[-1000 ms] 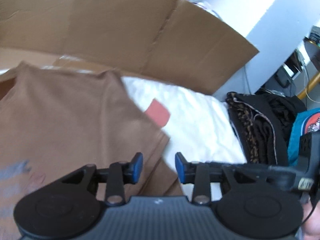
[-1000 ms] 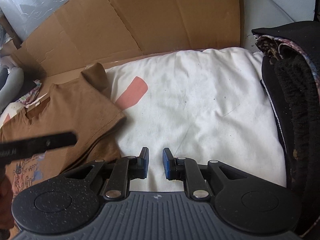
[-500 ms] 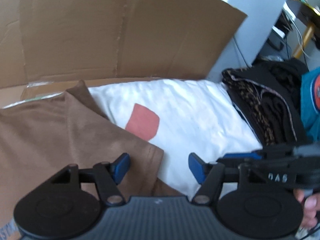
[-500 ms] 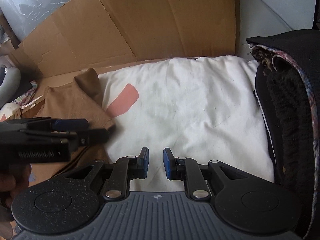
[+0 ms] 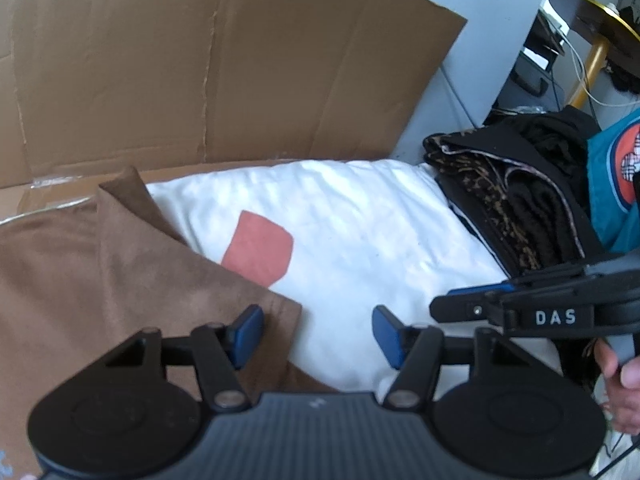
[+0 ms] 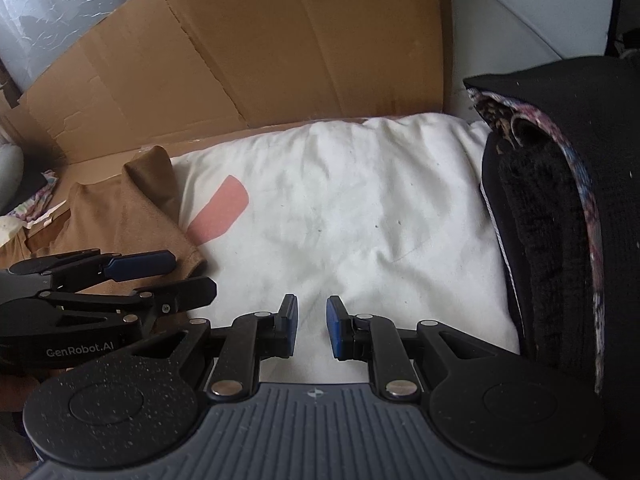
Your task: Fold clothes
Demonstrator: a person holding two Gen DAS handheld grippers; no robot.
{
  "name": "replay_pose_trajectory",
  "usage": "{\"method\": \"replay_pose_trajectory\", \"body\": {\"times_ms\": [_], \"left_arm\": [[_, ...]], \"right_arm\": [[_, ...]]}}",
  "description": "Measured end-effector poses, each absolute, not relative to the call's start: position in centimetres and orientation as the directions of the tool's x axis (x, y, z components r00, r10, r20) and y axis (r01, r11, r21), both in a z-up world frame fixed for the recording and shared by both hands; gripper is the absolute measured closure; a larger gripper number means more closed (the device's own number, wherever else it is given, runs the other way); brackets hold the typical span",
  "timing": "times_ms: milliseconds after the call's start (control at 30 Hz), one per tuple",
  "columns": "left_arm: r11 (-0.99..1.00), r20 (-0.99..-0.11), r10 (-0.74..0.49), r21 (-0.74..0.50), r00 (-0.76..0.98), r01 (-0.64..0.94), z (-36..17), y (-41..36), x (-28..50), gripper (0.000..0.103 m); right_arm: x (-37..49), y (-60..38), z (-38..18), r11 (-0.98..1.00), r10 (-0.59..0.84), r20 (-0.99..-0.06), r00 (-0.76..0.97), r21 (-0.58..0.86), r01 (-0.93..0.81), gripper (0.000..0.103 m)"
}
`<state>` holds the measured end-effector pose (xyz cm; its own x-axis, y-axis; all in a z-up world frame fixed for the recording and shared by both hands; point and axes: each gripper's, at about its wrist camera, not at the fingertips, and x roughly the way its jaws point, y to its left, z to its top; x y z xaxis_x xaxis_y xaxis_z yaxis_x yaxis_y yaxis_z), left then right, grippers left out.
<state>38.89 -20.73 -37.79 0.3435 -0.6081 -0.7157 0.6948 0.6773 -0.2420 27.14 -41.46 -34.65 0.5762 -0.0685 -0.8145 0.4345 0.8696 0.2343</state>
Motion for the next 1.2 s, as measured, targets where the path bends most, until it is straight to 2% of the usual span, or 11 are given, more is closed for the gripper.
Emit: {"method": "replay_pose_trajectory", "body": {"times_ms": [333,433,600,667,733,1067,1200], "left_arm": [[0.697,-0.735,-0.558,-0.164,0.385,0.698,-39.4,-21.4,39.5,0.045],[0.728,-0.734,-0.531,-0.141,0.422,0.670,-39.7,-21.6,39.8,0.067],[0.736,-0.738,-0.511,-0.111,0.440,0.668,-39.8,-21.6,40.1,0.078],[0.739,-0.740,-0.523,-0.147,0.423,0.658,-39.6,-21.1,40.5,0.092],[0.738,-0.735,-0.549,-0.202,0.398,0.644,-39.2,-20.2,40.9,0.098],[0.728,-0.663,-0.621,-0.292,0.418,0.620,-34.7,-15.0,41.1,0.100],[0.757,-0.665,-0.601,-0.295,0.444,0.584,-33.5,-12.4,41.5,0.100]], "right_arm": [[27.7,-40.6,-34.9,0.878,-0.055,-0.814,0.578,0.236,0.416,0.081],[28.0,-40.2,-35.1,0.881,-0.046,-0.815,0.578,0.240,0.408,0.081],[29.2,-39.7,-35.3,0.885,-0.036,-0.816,0.578,0.242,0.398,0.081],[29.7,-39.5,-35.1,0.889,-0.035,-0.814,0.580,0.239,0.390,0.081],[30.3,-39.4,-34.8,0.892,-0.033,-0.812,0.583,0.238,0.383,0.081],[35.3,-39.0,-32.7,0.913,-0.017,-0.782,0.623,0.242,0.329,0.081],[38.0,-38.4,-32.0,0.919,0.006,-0.764,0.645,0.258,0.297,0.080]]}}
